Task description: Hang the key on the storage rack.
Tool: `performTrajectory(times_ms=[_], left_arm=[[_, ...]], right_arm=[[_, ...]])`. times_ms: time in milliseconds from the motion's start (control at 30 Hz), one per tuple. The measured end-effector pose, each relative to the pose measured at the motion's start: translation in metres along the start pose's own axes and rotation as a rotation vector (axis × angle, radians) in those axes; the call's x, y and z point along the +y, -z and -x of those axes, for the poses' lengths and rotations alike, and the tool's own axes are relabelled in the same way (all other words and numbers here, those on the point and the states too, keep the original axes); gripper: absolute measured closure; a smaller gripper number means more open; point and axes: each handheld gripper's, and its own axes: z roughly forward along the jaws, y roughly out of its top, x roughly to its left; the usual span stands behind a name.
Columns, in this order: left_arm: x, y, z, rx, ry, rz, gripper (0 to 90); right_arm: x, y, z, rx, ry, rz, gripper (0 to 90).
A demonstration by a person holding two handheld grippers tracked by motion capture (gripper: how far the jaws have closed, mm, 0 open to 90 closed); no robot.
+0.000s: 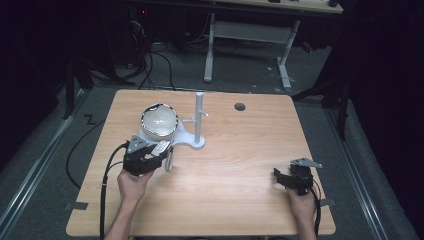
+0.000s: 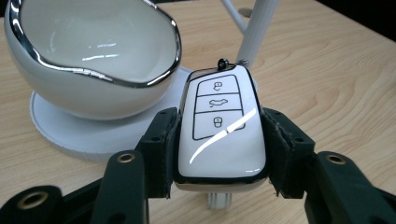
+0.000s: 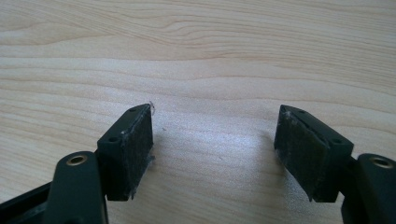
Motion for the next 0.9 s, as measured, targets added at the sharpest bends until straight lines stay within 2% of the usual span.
performTrajectory(times_ms=[433, 567, 900], left_arm=[[0.017, 0.003, 0.008, -0.041, -0.005, 0.031, 50.2], [0.026, 0.006, 0.012, -0.06, -0.005, 0.052, 50.2], [0.045, 0.007, 0.016, -0.073, -0.011, 0.092, 50.2]], right_arm=[[0.0, 0.0, 0.0, 0.0, 0.0, 0.0, 28.3], [0.0, 0.0, 0.0, 0.001, 0.0, 0.0, 28.3], [0.0, 0.0, 0.0, 0.002, -0.004, 0.0, 28.3]])
